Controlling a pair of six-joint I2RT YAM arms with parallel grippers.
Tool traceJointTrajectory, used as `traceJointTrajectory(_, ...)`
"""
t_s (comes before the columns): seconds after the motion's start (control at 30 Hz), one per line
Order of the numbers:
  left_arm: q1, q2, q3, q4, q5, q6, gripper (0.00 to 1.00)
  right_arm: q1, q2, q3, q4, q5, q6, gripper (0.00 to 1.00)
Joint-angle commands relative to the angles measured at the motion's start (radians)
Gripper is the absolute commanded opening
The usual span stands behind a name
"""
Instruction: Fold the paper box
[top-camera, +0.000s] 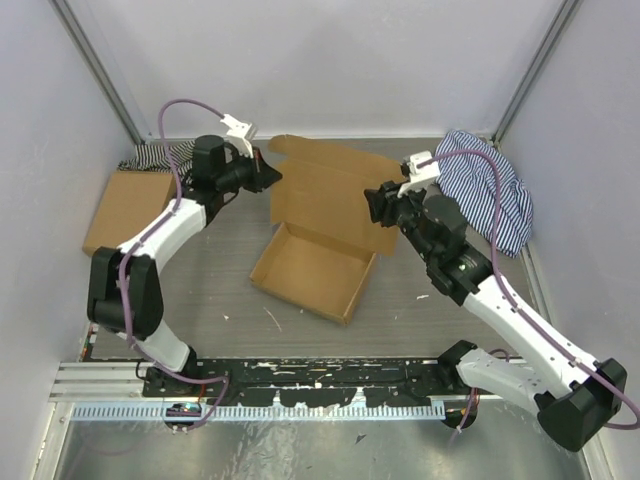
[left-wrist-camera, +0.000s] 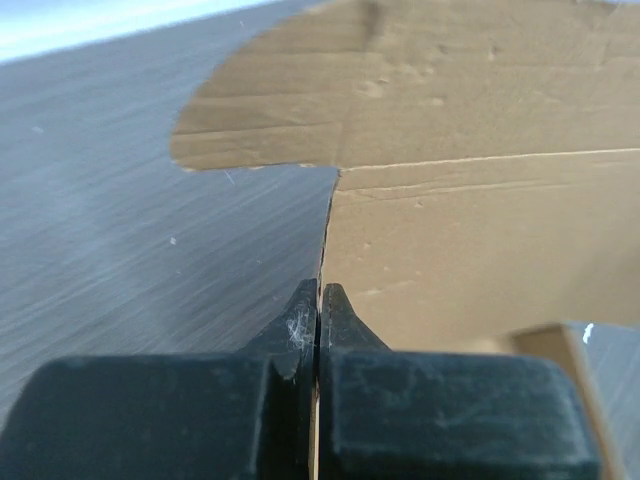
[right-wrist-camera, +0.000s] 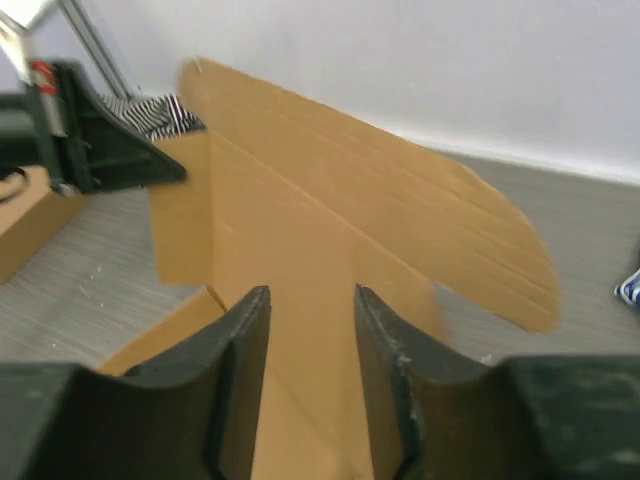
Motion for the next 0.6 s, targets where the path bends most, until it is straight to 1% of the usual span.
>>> traceJointTrajectory(0.0,-0.031,-0.154,-0.011,-0.050,-0.190,0.113,0.00,-0.001,0.054,0.136,-0.173,0.017,0.039,0.48)
traceJointTrajectory(0.17,-0.066,-0.313,-0.093,0.007,-0.293,0.196,0.00,-0.001,0.095,0.221,-0.286,-0.008,0.047,0.52)
traceJointTrajectory(0.27,-0.097,-0.404,-0.182,0.073,-0.349,0.242,0.00,-0.001,0.091,0.256,-0.333,0.005,0.061,0.54)
traceJointTrajectory(0.3,-0.111,-0.439,-0.212,0.098,-0.368,0.260,0.00,-0.001,0.089,0.272,-0.353,0.010,0.066,0.57)
traceJointTrajectory(0.37,-0.153,-0.477,-0.261,0.134,-0.423,0.314,0.00,-0.001,0.099,0.328,-0.420,0.060,0.079,0.69)
traceJointTrajectory(0.47,-0.207,-0.506,-0.314,0.177,-0.455,0.385,0.00,-0.002,0.169,0.467,-0.607,0.165,0.079,0.77)
traceJointTrajectory(0.5,-0.214,-0.513,-0.342,0.213,-0.460,0.396,0.00,-0.003,0.195,0.506,-0.656,0.187,0.068,0.78)
traceJointTrajectory(0.57,-0.224,-0.523,-0.395,0.306,-0.468,0.416,0.00,-0.009,0.231,0.559,-0.703,0.230,0.041,0.83)
